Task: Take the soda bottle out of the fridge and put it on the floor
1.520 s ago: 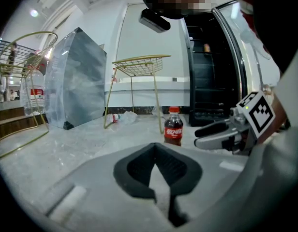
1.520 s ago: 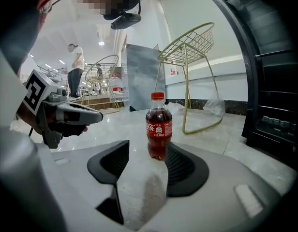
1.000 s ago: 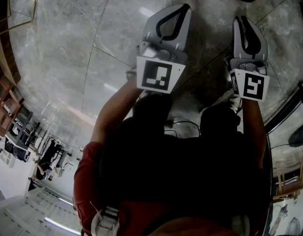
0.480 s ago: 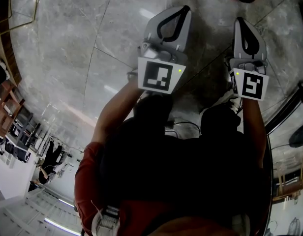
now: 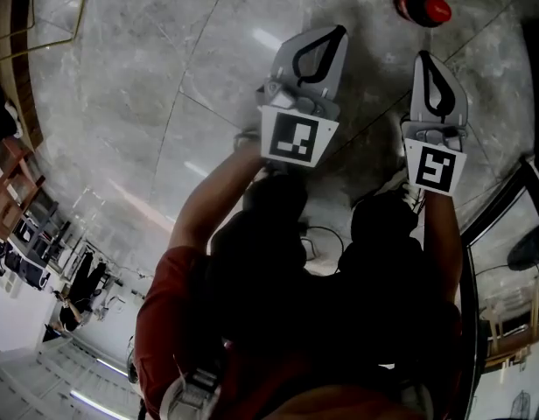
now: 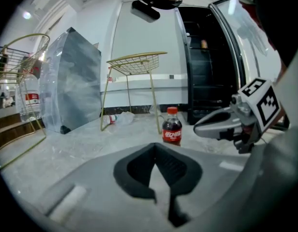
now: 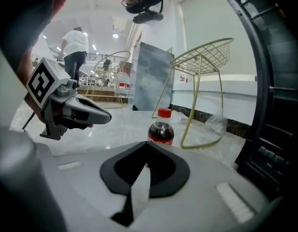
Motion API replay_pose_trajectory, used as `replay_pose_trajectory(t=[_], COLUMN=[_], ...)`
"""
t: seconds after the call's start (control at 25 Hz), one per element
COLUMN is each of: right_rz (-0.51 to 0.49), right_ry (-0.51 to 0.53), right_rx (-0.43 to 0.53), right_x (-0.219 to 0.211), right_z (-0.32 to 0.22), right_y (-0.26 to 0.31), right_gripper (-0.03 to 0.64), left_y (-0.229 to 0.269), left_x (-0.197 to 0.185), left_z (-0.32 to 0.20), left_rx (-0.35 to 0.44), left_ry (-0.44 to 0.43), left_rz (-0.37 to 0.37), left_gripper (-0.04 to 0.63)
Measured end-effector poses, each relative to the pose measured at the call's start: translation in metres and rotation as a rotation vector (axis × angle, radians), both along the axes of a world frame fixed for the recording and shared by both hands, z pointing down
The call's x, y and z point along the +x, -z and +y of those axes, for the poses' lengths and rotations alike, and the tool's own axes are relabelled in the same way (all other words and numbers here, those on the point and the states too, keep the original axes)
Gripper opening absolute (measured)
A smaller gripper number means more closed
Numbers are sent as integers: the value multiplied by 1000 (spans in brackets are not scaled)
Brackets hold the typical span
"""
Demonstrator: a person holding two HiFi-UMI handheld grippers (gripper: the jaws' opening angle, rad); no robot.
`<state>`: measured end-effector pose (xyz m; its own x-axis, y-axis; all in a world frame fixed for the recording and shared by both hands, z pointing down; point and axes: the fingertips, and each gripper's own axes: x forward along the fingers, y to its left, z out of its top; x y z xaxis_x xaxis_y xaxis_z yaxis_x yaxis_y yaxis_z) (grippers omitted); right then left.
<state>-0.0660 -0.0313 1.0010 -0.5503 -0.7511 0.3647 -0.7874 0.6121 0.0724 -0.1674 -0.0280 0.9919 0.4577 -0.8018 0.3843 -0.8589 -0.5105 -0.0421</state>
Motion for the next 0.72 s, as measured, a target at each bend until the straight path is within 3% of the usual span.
replay_pose_trajectory(t=[0.16, 0.4, 0.56, 0.72], right_rz=[58, 82, 57, 30], right_ry=[-9, -59, -84, -107], right_rx=[14, -36, -81, -76], right_x=[22, 30, 40, 49], right_z=[-1, 4, 13, 10], right_y=[38, 103, 182, 296], right_gripper=[2, 2, 2, 2], left_y=[33, 95, 171, 278], left_x=[22, 20, 31, 46], left_z=[1, 8, 17, 17], left_rx=[-3, -45, -80, -93], left_ry=[-69, -105, -109, -124], left_rz=[-43, -76, -89, -106], left_gripper=[-2, -2, -2, -2])
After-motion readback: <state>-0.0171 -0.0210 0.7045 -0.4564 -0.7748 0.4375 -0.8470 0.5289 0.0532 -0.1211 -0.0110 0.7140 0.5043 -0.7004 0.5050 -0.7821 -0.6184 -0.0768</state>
